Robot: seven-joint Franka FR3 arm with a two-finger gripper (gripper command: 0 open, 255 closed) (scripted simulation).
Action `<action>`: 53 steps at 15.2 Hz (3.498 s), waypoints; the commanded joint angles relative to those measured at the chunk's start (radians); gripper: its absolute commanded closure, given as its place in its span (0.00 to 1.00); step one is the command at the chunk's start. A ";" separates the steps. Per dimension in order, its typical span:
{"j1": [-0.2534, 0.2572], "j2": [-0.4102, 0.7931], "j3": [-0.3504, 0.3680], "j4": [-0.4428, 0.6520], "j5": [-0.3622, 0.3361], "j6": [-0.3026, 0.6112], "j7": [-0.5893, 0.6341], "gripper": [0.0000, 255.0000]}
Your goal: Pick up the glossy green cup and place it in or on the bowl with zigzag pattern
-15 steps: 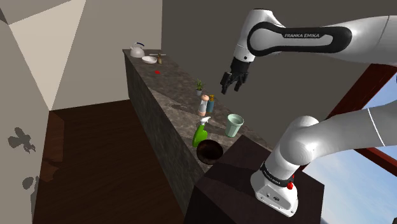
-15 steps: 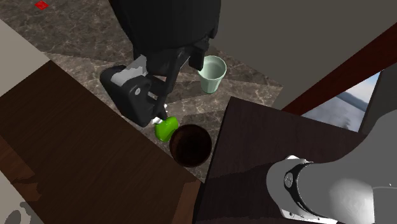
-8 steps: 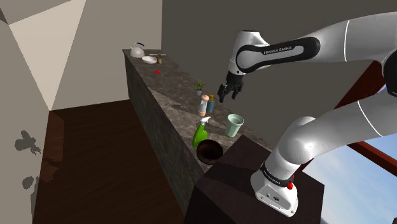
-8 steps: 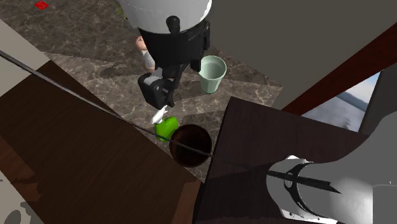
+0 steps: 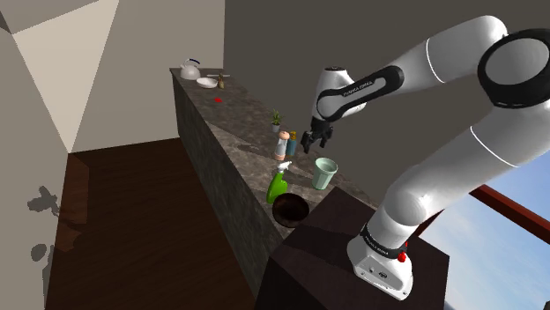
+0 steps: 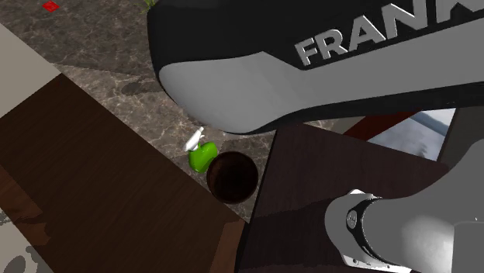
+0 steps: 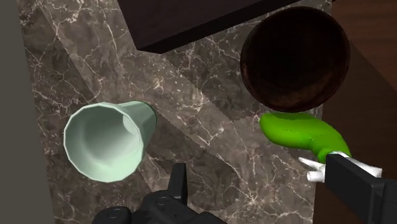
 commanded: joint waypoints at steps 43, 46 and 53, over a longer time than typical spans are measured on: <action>-0.147 0.707 -0.109 0.213 -0.106 0.467 -0.015 1.00; -0.142 0.661 -0.114 0.204 -0.110 0.431 -0.021 1.00; -0.132 0.557 -0.124 0.191 -0.120 0.343 -0.032 1.00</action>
